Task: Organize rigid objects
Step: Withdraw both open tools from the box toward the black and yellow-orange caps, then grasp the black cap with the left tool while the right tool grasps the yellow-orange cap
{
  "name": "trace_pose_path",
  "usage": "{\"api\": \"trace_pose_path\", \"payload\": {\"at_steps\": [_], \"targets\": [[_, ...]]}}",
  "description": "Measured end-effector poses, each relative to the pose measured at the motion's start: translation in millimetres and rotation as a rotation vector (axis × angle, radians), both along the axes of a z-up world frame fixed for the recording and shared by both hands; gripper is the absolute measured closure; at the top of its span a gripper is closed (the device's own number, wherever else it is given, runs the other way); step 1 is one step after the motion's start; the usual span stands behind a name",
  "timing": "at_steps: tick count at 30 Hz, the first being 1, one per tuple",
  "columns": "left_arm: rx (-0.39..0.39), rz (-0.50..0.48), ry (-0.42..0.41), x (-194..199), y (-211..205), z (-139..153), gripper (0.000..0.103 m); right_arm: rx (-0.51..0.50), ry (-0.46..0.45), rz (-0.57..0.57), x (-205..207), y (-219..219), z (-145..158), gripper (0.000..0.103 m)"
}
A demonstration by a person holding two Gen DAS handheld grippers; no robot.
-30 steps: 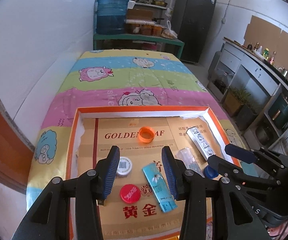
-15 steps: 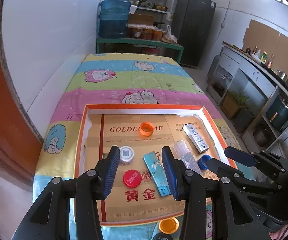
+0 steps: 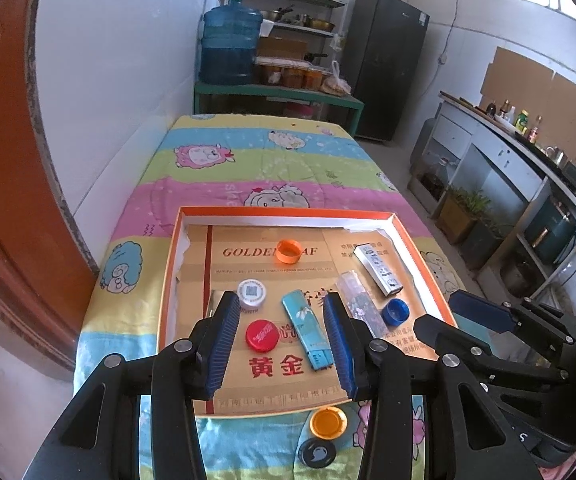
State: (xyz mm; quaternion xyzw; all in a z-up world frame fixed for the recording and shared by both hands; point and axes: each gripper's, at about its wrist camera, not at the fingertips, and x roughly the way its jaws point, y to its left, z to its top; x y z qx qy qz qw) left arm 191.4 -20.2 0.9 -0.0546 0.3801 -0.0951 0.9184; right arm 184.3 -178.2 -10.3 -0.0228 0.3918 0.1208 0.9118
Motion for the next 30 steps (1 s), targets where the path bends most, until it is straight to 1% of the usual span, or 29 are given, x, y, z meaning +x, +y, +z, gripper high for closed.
{"api": "trace_pose_path", "payload": {"at_steps": [12, 22, 27, 30], "targets": [[-0.026, 0.013, -0.01, -26, 12, 6, 0.058, -0.002, -0.017, 0.011, -26, 7, 9, 0.06], [-0.057, 0.025, -0.007, -49, 22, 2, 0.058, 0.004, -0.007, 0.016, -48, 10, 3, 0.06], [-0.068, 0.009, 0.006, -62, 21, -8, 0.058, 0.005, -0.001, 0.017, -58, 11, -1, 0.06], [-0.092, -0.018, 0.031, -67, 18, -22, 0.058, 0.007, 0.003, 0.014, -63, 11, -5, 0.06]]}}
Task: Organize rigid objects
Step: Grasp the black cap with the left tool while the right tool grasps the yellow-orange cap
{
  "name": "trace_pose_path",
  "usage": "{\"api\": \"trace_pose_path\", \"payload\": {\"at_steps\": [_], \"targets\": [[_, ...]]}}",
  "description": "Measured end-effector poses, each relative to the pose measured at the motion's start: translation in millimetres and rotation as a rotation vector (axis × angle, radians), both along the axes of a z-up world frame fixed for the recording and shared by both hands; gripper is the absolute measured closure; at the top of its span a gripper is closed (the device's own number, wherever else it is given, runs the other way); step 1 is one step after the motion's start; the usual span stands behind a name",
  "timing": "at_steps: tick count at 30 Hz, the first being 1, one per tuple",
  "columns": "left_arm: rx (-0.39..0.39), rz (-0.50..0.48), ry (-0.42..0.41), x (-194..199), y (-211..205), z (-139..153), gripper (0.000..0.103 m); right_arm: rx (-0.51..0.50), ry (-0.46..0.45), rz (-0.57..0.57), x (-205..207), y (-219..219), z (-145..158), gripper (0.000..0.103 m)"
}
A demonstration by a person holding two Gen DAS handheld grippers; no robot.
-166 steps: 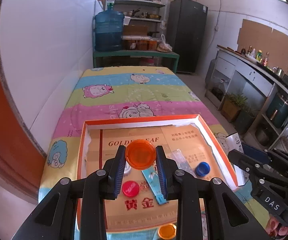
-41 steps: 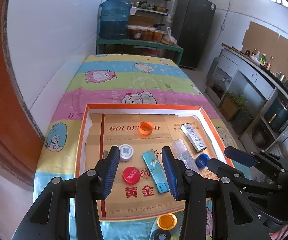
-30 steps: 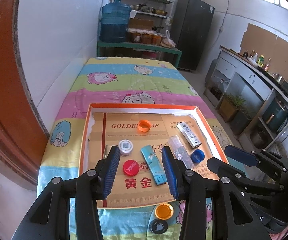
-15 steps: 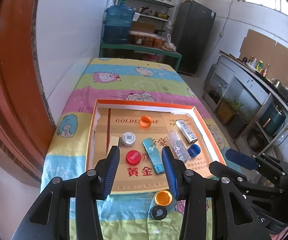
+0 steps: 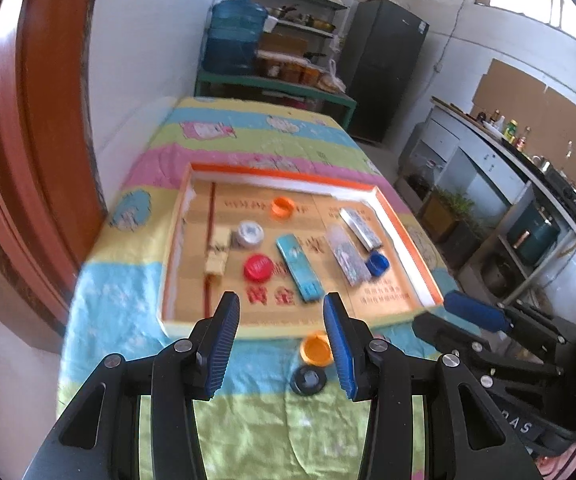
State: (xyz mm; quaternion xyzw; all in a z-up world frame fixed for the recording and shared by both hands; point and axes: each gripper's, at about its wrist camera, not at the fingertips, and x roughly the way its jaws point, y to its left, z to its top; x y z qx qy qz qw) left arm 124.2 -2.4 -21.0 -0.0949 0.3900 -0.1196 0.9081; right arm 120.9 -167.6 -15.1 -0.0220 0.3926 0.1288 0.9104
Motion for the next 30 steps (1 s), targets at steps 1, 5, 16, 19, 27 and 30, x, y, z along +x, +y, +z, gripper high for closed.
{"api": "trace_pose_path", "payload": {"at_steps": [1, 5, 16, 19, 27, 30], "targets": [[-0.006, -0.009, 0.008, -1, -1, -5, 0.058, 0.001, 0.003, 0.0, -1, 0, -1, 0.06], [-0.014, -0.047, 0.045, -7, -12, -27, 0.058, -0.002, 0.021, -0.006, -4, -2, -9, 0.06], [0.1, -0.101, 0.089, -8, -44, -73, 0.058, 0.011, 0.051, -0.041, -5, -17, -23, 0.06], [0.119, -0.106, 0.119, -1, -46, -84, 0.058, 0.015, 0.056, -0.044, -4, -19, -26, 0.06], [0.169, -0.095, 0.067, -5, -50, -85, 0.066, 0.029, 0.081, -0.041, -2, -19, -38, 0.06], [0.15, -0.076, 0.061, -6, -42, -84, 0.072, 0.027, 0.097, -0.03, -1, -13, -45, 0.06]]}}
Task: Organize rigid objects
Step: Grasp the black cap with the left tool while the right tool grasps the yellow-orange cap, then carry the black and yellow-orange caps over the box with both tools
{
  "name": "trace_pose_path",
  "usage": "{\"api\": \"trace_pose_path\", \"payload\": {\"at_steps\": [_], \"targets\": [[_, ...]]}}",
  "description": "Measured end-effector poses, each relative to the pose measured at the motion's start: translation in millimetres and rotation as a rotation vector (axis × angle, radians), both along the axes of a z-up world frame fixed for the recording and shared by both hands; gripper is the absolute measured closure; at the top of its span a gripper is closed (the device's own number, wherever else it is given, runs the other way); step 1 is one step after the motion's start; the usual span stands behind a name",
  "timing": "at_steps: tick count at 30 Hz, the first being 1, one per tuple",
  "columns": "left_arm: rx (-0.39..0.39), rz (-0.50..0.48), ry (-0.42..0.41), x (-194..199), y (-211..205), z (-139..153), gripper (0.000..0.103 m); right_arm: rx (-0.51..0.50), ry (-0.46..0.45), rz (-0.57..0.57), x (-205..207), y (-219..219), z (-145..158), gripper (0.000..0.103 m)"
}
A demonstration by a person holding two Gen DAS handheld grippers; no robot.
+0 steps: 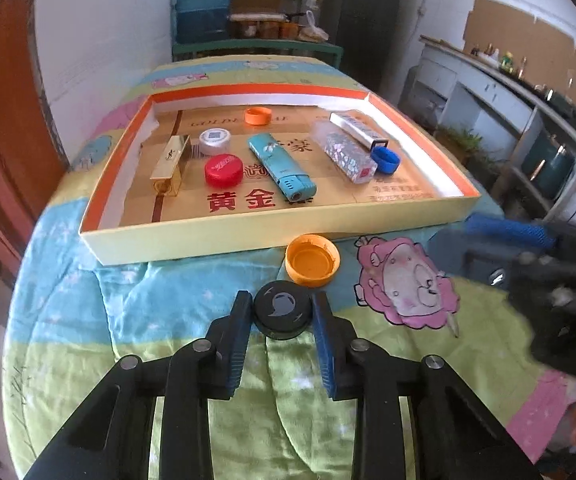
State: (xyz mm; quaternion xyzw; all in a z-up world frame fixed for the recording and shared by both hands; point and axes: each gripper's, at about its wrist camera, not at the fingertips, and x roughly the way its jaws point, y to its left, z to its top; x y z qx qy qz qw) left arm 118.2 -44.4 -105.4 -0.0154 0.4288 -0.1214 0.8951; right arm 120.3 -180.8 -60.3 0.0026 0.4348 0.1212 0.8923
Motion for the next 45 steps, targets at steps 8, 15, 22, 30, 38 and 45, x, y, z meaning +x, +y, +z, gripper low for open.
{"api": "trace_pose_path", "payload": {"at_steps": [8, 15, 22, 30, 38, 45], "targets": [[-0.063, 0.134, -0.061, -12, 46, 21, 0.072, 0.032, 0.027, 0.077, 6, 30, -21, 0.06], [-0.081, 0.207, -0.087, -15, 78, 34, 0.072, -0.019, 0.021, 0.129, 20, 67, -37, 0.06], [-0.091, 0.208, -0.077, -11, 82, 31, 0.072, -0.072, 0.005, 0.12, 28, 76, -45, 0.067], [-0.083, 0.195, -0.075, -9, 76, 31, 0.072, -0.088, -0.014, 0.122, 25, 72, -43, 0.073], [-0.077, 0.181, -0.081, -6, 67, 36, 0.072, -0.041, -0.051, 0.114, 15, 59, -21, 0.073], [-0.07, 0.16, -0.098, -2, 60, 47, 0.072, -0.016, -0.082, 0.106, 12, 47, -2, 0.073]]}}
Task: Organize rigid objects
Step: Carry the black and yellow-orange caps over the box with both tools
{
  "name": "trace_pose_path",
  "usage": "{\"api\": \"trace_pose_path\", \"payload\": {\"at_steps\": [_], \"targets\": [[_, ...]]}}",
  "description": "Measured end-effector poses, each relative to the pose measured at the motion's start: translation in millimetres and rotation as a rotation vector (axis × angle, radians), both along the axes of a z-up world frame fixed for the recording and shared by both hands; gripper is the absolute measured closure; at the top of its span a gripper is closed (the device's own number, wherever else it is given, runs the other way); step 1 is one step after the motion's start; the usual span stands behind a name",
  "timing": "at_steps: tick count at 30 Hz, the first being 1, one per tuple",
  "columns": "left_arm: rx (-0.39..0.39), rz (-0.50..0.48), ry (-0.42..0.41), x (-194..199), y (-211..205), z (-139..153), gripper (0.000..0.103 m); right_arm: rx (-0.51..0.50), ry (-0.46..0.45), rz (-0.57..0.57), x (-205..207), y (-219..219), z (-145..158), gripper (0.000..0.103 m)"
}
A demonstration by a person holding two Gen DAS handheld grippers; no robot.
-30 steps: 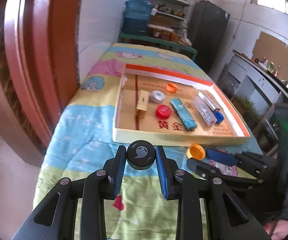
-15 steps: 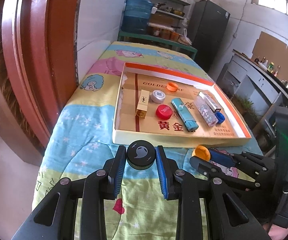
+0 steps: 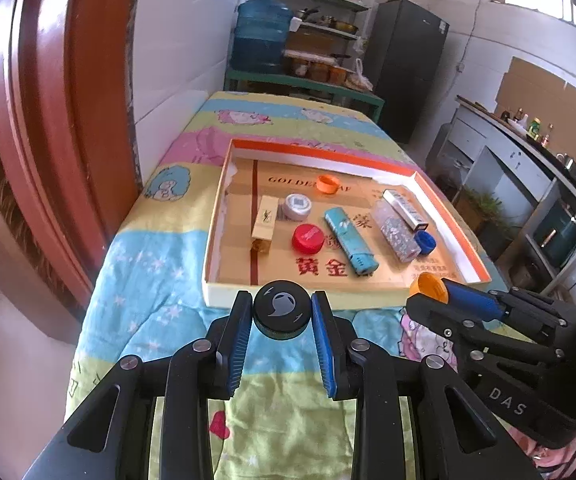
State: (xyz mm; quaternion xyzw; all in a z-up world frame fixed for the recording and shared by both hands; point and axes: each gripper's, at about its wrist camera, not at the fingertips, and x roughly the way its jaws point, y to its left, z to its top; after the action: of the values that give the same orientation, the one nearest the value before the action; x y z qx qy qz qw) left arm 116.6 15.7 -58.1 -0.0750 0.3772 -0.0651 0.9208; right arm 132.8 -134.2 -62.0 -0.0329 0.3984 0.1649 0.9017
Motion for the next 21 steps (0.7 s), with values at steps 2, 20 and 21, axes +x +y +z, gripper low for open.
{"api": "trace_pose_path", "payload": {"at_steps": [2, 20, 21], "targets": [[0.006, -0.008, -0.006, 4, -2, 5, 0.072, 0.002, -0.009, -0.004, 1, -3, 4, 0.073], [0.044, -0.037, -0.04, 66, -15, 44, 0.072, -0.001, -0.054, -0.034, 46, -35, 31, 0.073], [0.047, -0.039, -0.04, 70, -16, 45, 0.072, -0.002, -0.054, -0.034, 48, -35, 31, 0.073]]}}
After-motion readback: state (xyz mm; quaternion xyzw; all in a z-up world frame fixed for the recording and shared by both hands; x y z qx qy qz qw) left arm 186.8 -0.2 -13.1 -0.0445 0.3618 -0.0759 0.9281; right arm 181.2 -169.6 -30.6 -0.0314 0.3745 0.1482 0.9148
